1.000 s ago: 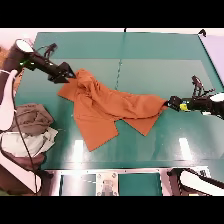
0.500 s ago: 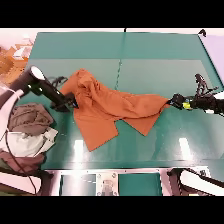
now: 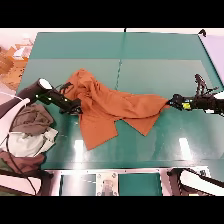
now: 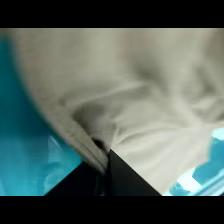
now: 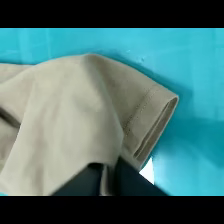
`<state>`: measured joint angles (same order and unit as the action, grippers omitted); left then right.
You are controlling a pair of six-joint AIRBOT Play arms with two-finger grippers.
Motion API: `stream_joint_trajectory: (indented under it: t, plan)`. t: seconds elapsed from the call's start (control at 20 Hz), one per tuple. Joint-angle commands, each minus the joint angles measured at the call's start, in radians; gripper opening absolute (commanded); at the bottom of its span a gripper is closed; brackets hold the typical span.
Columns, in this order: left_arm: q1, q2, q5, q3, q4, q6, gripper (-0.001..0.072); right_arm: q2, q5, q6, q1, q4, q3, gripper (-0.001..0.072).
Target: Fold the shirts.
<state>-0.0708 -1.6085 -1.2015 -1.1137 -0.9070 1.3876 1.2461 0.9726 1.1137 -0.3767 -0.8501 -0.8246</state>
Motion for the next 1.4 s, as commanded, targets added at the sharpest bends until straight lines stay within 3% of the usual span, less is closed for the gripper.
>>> stream_joint_trajectory:
  t: [0.0,0.05,0.1,0.45,0.6,0.8,0.9,1.0,1.15,1.35]
  plan:
    - [-0.002,0.002,-0.068,-0.084,0.013,-0.036,0.0023,0.000,0.039,0.001,-0.001,-0.001,0.000,0.0301]
    - [-0.002,0.002,-0.068,-0.094,0.012,-0.036,0.0023,0.000,0.051,0.005,0.000,-0.001,0.000,0.0403]
    - [-0.002,0.001,-0.063,-0.101,0.007,-0.038,0.0023,0.000,0.068,0.009,0.000,-0.001,0.001,0.0428]
    - [-0.002,0.001,-0.054,-0.116,-0.011,-0.065,0.0023,0.000,0.119,0.124,0.000,-0.075,0.099,0.0427]
    - [-0.002,0.001,-0.044,-0.116,-0.010,-0.072,0.0023,0.000,0.032,0.136,0.000,-0.053,0.147,0.0419]
    - [-0.002,0.001,-0.034,-0.116,-0.006,-0.072,0.0023,0.002,-0.080,0.119,0.002,0.067,0.149,0.0356]
    - [-0.002,0.001,-0.026,-0.116,-0.003,-0.072,0.0023,0.010,-0.117,0.079,0.029,0.134,0.149,0.0243]
    - [-0.002,0.002,-0.024,-0.122,0.002,-0.072,0.0023,0.018,-0.109,0.072,0.078,0.161,0.149,0.0043]
    - [0.003,0.063,-0.090,-0.252,-0.006,-0.072,0.0023,-0.012,0.101,0.061,0.089,0.160,0.083,0.0013]
    - [0.053,0.270,-0.142,-0.662,0.000,0.001,0.0023,-0.186,0.369,0.111,-0.079,0.253,-0.315,0.0014]
